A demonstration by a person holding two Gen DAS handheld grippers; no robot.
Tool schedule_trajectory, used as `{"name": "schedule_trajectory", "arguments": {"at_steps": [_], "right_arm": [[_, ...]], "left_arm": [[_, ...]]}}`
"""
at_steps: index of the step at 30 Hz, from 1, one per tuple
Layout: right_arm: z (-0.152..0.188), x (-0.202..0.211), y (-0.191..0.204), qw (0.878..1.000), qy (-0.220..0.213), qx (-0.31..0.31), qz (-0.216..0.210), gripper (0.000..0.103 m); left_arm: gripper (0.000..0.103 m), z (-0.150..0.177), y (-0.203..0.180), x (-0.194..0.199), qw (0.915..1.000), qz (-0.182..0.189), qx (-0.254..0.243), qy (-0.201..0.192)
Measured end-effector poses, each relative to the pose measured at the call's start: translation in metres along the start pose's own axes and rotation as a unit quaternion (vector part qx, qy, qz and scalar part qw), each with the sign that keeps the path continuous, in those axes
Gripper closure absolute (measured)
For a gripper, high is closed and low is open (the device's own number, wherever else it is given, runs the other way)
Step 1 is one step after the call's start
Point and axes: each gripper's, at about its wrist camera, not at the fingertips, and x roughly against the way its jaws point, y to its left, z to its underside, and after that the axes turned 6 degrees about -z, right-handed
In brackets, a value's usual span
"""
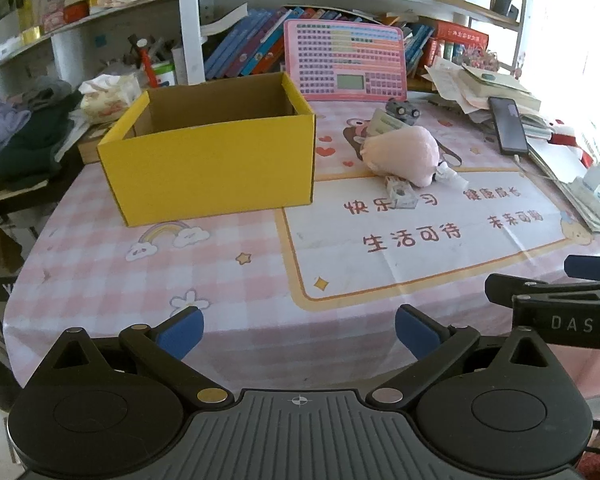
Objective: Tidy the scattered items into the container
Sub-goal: 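Move both grippers toward the pink plush and white spray bottle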
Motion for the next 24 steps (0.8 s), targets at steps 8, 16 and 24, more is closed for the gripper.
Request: {"name": "schedule_trajectory", "arguments": {"at_steps": [8, 16, 24], "right_arm": [[-0.007, -0.006, -0.011, 1.0, -0.004, -0.005, 0.007, 0.01], [-0.018, -0.02, -0.023, 1.0, 0.005, -0.014, 0.01, 0.01], [-0.034, -0.038, -0.035, 1.0, 0.011, -0.01, 0.012, 0.014]], "left_arm": [[0.001, -0.008, -0.012, -0.007, 0.9997, 0.014, -0.017, -0.006], [0.003, -0.018, -0.023, -0.018, 0.9991, 0.023, -0.034, -0.008], [0.004, -0.031, -0.043, -0.034, 0.9971, 0.042, -0.062, -0.015]]}}
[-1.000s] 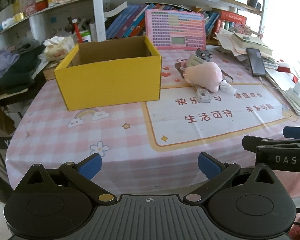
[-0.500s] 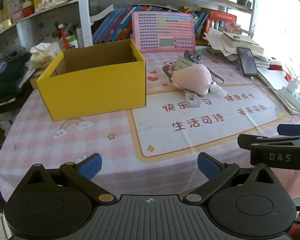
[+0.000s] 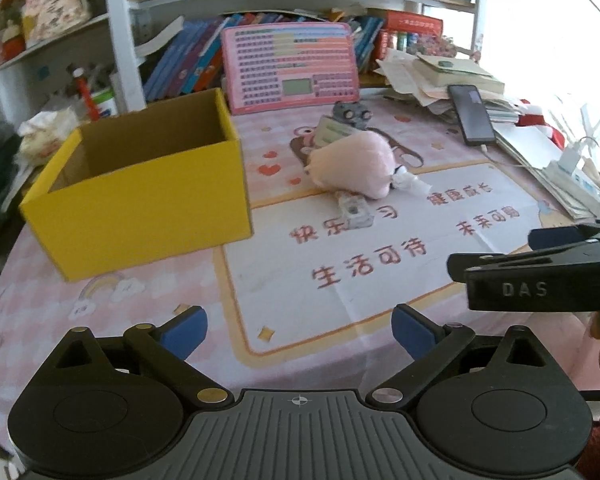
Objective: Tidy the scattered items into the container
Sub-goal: 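Move both grippers toward the pink plush and white spray bottle, then close left gripper on the pink plush while right gripper grasps the white spray bottle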
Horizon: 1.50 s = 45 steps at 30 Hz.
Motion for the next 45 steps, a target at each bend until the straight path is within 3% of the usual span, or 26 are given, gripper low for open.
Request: {"name": "schedule_trajectory", "arguments": {"at_steps": [17, 28, 45], "right_arm": [[-0.043, -0.05, -0.046, 1.0, 0.019, -0.006, 0.001, 0.016], [-0.075, -0.082, -0.081, 0.999, 0.024, -0.016, -0.017, 0.018], [-0.106, -0.117, -0.115, 0.997, 0.03, -0.003, -0.071, 0.035]], "left_arm": [[0.01, -0.048, -0.035, -0.057, 0.9993, 0.019, -0.031, 0.011], [0.014, -0.082, -0.055, -0.088, 0.999, 0.007, -0.037, 0.025], [0.014, -0.117, -0.08, -0.127, 0.9981, -0.019, -0.043, 0.04]]}}
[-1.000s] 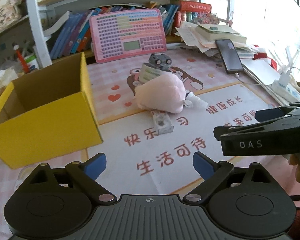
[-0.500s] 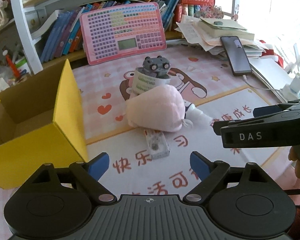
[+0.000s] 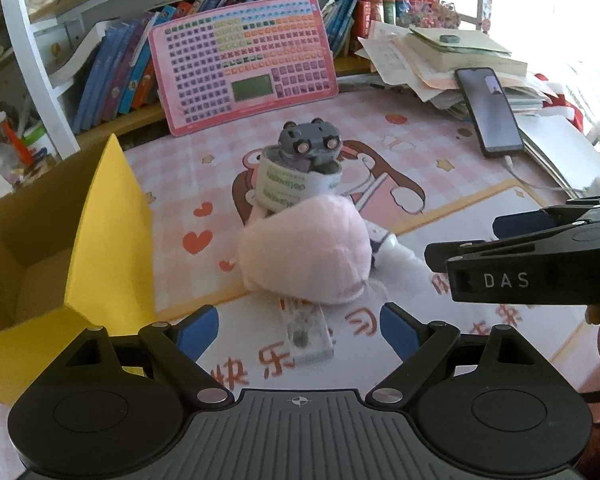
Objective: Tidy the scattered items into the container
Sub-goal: 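Close left gripper on the pink plush while right gripper grasps the white spray bottle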
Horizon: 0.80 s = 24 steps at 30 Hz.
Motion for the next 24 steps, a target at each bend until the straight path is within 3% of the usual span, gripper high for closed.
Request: {"name": "schedule_trajectory", "arguments": {"at_steps": [9, 17, 24], "right_arm": [[-0.016, -0.024, -0.012, 0.996, 0.042, 0.035, -0.066, 0.047], [-0.03, -0.045, -0.024, 0.992, 0.064, 0.032, -0.102, 0.049], [-0.043, -0.059, -0.027, 0.988, 0.077, 0.032, -0.127, 0.049]], "left_arm": [[0.013, -0.016, -0.015, -0.021, 0.9996, -0.017, -0.016, 0.015], [0.012, -0.024, -0.017, -0.039, 0.9991, -0.036, -0.008, 0.019], [0.012, -0.026, -0.026, -0.051, 0.9985, -0.041, -0.033, 0.014]]}}
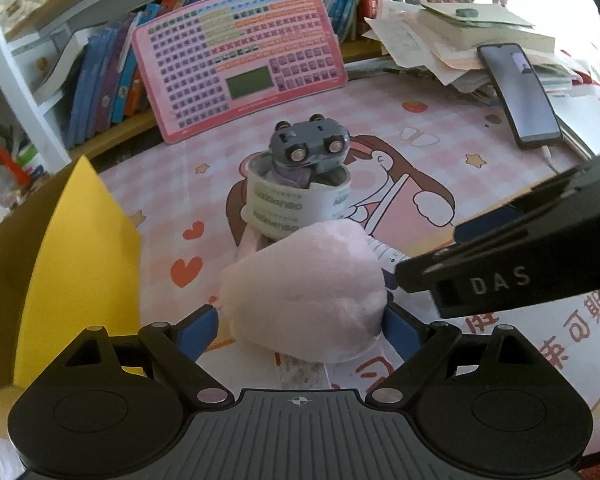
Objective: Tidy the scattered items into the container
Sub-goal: 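Close left gripper on the pink plush while right gripper grasps the white spray bottle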
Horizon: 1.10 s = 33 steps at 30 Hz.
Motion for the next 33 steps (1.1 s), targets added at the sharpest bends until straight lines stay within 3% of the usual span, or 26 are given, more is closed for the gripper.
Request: {"name": "schedule_trajectory", "arguments": {"at_steps": [10, 12, 17, 25, 33], "right_arm": [[-0.01, -0.008, -0.001, 1.0, 0.01, -0.003, -0.011, 0.049], [-0.011, -0.009, 0.0, 1.0, 0.011, -0.002, -0.015, 0.049], [-0.014, -0.012, 0.004, 1.0, 0.014, 0.003, -0.024, 0.049], [-0.021, -0.024, 0.01, 0.999, 0.019, 0.021, -0.03, 0.05], [-0.023, -0.043, 0.02, 0.997, 0.035, 0.068, -0.016, 0.061]], "left_arm": [[0.013, -0.007, -0.002, -0.022, 1.0, 0.0, -0.006, -0.001], [0.019, -0.006, 0.001, -0.023, 1.0, 0.002, 0.0, -0.002], [0.03, -0.004, 0.016, -0.014, 0.9995, 0.007, 0.029, -0.002], [0.03, 0.002, 0.034, 0.005, 0.9982, 0.002, 0.059, -0.009], [0.03, 0.006, 0.042, 0.025, 0.9967, 0.001, 0.078, -0.021]]}}
